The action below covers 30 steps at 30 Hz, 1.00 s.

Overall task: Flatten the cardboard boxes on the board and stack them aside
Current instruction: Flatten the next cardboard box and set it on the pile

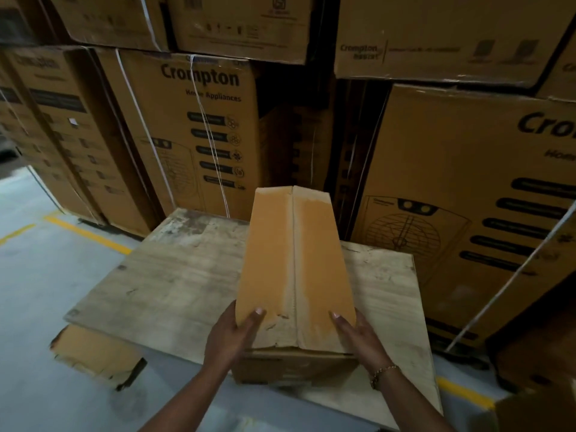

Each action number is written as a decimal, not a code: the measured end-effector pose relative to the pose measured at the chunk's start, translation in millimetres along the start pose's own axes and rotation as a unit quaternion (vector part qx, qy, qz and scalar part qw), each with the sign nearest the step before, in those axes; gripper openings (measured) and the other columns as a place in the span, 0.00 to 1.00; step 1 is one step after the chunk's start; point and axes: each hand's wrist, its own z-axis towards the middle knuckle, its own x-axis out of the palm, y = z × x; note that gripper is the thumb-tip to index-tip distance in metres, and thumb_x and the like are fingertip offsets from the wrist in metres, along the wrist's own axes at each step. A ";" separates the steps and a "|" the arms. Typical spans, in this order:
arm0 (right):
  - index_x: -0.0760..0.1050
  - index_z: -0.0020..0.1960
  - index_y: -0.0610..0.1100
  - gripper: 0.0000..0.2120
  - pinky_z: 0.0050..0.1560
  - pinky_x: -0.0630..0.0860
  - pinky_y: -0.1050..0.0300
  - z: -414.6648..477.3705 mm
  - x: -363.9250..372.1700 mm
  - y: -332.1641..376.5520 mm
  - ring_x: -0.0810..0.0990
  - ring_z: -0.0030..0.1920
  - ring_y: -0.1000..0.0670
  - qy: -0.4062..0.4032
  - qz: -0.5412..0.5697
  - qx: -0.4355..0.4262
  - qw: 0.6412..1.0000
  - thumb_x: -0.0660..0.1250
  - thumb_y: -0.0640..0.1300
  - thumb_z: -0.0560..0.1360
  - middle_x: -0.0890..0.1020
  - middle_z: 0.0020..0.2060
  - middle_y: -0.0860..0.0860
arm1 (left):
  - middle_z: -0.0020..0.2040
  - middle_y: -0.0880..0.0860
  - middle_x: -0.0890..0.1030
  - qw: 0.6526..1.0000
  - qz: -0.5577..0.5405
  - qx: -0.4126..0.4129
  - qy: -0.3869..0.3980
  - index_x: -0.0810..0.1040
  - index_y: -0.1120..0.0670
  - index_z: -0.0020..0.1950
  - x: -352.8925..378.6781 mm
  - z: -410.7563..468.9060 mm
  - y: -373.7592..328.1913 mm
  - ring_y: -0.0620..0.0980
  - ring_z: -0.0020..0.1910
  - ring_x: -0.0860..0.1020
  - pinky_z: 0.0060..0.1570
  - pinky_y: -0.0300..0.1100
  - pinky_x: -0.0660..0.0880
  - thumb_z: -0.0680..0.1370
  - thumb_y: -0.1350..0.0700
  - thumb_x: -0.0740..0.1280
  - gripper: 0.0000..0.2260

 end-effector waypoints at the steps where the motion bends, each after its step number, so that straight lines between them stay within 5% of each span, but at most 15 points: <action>1: 0.59 0.78 0.48 0.45 0.64 0.63 0.59 3.8 5.6 -4.2 0.67 0.72 0.49 0.010 -0.016 0.012 1.000 0.67 0.69 0.69 0.69 0.67 0.57 | 0.64 0.41 0.78 0.999 0.028 -0.008 0.020 0.68 0.37 0.70 -0.4 5.4 9.4 0.49 0.63 0.77 0.58 0.48 0.74 0.63 0.19 0.61 0.40; 4: 0.49 0.81 0.48 0.47 0.71 0.60 0.54 6.3 16.0 -12.6 0.59 0.77 0.47 0.019 -0.080 0.065 0.995 0.65 0.68 0.72 0.60 0.78 0.51 | 0.79 0.48 0.61 0.990 0.119 -0.027 0.075 0.47 0.46 0.81 1.5 6.9 35.0 0.51 0.72 0.68 0.67 0.51 0.71 0.60 0.18 0.64 0.59; 7: 0.46 0.81 0.50 0.52 0.73 0.58 0.55 1.0 16.5 -16.7 0.56 0.78 0.50 0.007 -0.124 0.051 0.991 0.69 0.69 0.68 0.53 0.80 0.53 | 0.81 0.44 0.45 0.970 0.214 0.015 0.115 0.36 0.47 0.81 -4.5 0.6 46.4 0.49 0.76 0.62 0.67 0.45 0.71 0.56 0.18 0.65 0.66; 12: 0.41 0.80 0.60 0.62 0.75 0.61 0.49 -5.7 16.1 -28.1 0.49 0.79 0.51 0.035 -0.355 -0.047 0.933 0.64 0.83 0.56 0.39 0.79 0.59 | 0.81 0.43 0.48 0.953 0.283 0.059 0.095 0.41 0.45 0.81 -9.1 0.8 49.6 0.49 0.71 0.69 0.58 0.44 0.75 0.61 0.16 0.58 0.58; 15: 0.40 0.80 0.58 0.62 0.71 0.66 0.47 -1.3 13.6 -28.5 0.54 0.78 0.49 0.012 -0.423 -0.068 0.904 0.62 0.83 0.57 0.40 0.79 0.57 | 0.79 0.46 0.60 0.940 0.331 0.077 0.040 0.49 0.45 0.82 -11.5 -6.1 51.3 0.48 0.68 0.73 0.57 0.44 0.75 0.70 0.21 0.53 0.47; 17: 0.40 0.80 0.56 0.56 0.67 0.70 0.49 1.0 9.3 -28.9 0.60 0.76 0.49 -0.005 -0.455 -0.102 0.885 0.59 0.80 0.62 0.45 0.80 0.56 | 0.73 0.46 0.72 0.946 0.315 0.074 0.004 0.61 0.44 0.79 -13.1 -9.8 51.3 0.45 0.60 0.78 0.53 0.43 0.78 0.73 0.23 0.50 0.40; 19: 0.43 0.80 0.55 0.48 0.64 0.72 0.50 -0.1 2.9 -30.3 0.65 0.73 0.50 -0.026 -0.479 -0.145 0.866 0.54 0.75 0.68 0.51 0.80 0.56 | 0.47 0.47 0.84 0.976 0.206 0.037 -0.061 0.82 0.46 0.56 -12.2 -14.7 54.6 0.43 0.40 0.79 0.41 0.44 0.78 0.70 0.20 0.45 0.39; 21: 0.49 0.79 0.56 0.41 0.60 0.75 0.52 -3.8 -4.1 -32.9 0.70 0.69 0.51 -0.067 -0.447 -0.174 0.875 0.51 0.72 0.71 0.61 0.77 0.56 | 0.27 0.48 0.76 0.986 0.075 -0.031 -0.144 0.73 0.51 0.30 -11.4 -20.0 56.4 0.51 0.30 0.77 0.39 0.49 0.79 0.67 0.18 0.47 0.37; 22: 0.52 0.78 0.57 0.38 0.57 0.77 0.53 -6.5 -8.0 -34.3 0.73 0.67 0.52 -0.098 -0.411 -0.177 0.889 0.53 0.70 0.73 0.67 0.75 0.56 | 0.29 0.51 0.77 0.982 0.027 -0.061 -0.175 0.74 0.53 0.32 -11.5 -21.1 60.6 0.56 0.34 0.79 0.45 0.52 0.80 0.67 0.18 0.51 0.38; 23: 0.55 0.77 0.58 0.35 0.55 0.78 0.53 -8.9 -12.9 -35.4 0.76 0.64 0.52 -0.136 -0.368 -0.172 0.904 0.57 0.68 0.75 0.71 0.72 0.56 | 0.40 0.55 0.82 0.974 -0.001 -0.092 -0.205 0.80 0.56 0.43 -12.2 -22.5 62.4 0.59 0.44 0.81 0.52 0.54 0.78 0.69 0.21 0.57 0.38; 25: 0.54 0.77 0.58 0.34 0.51 0.79 0.50 -12.6 -27.6 -35.6 0.80 0.59 0.48 -0.216 -0.282 -0.145 0.924 0.64 0.63 0.76 0.75 0.68 0.53 | 0.68 0.58 0.75 0.958 -0.035 -0.132 -0.252 0.67 0.54 0.74 -16.4 -19.5 70.6 0.61 0.66 0.73 0.65 0.57 0.69 0.68 0.28 0.69 0.44; 27: 0.53 0.78 0.56 0.37 0.48 0.79 0.49 -15.2 -49.1 -38.2 0.81 0.56 0.44 -0.274 -0.203 -0.115 0.933 0.69 0.58 0.75 0.74 0.69 0.49 | 0.77 0.60 0.62 0.938 -0.026 -0.175 -0.298 0.51 0.53 0.80 -21.0 -18.7 71.2 0.63 0.74 0.63 0.69 0.61 0.64 0.62 0.32 0.76 0.57; 30: 0.52 0.79 0.51 0.44 0.57 0.77 0.42 -13.6 -85.5 -49.8 0.72 0.67 0.39 -0.317 -0.233 -0.087 0.915 0.75 0.51 0.72 0.65 0.74 0.46 | 0.79 0.60 0.54 0.926 0.138 -0.172 -0.307 0.50 0.55 0.80 -21.3 -12.7 74.4 0.62 0.77 0.55 0.69 0.66 0.59 0.66 0.33 0.75 0.55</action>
